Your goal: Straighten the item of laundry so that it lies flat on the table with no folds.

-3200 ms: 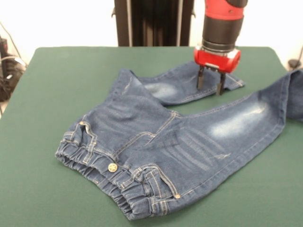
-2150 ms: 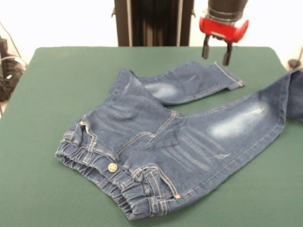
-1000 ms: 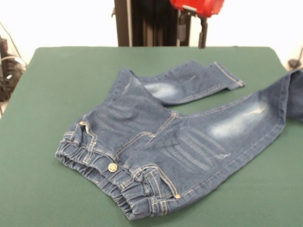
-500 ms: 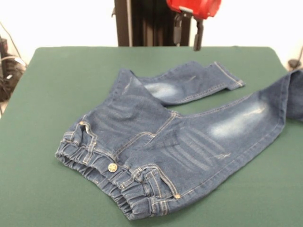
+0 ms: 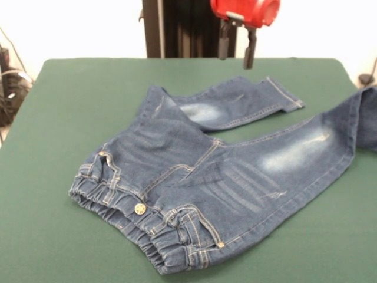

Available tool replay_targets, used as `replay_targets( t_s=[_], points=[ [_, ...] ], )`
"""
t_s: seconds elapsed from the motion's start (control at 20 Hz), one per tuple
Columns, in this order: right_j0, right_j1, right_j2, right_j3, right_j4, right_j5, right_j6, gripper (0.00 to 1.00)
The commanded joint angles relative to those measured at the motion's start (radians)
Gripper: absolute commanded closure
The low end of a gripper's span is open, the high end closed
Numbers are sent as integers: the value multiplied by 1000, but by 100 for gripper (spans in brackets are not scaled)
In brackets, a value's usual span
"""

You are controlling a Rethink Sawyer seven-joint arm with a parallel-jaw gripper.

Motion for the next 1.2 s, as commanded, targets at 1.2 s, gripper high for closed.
replay_targets(
  t_s=[1.2],
  points=[
    [124, 172, 138, 2, 98, -114, 516, 0]
  ],
)
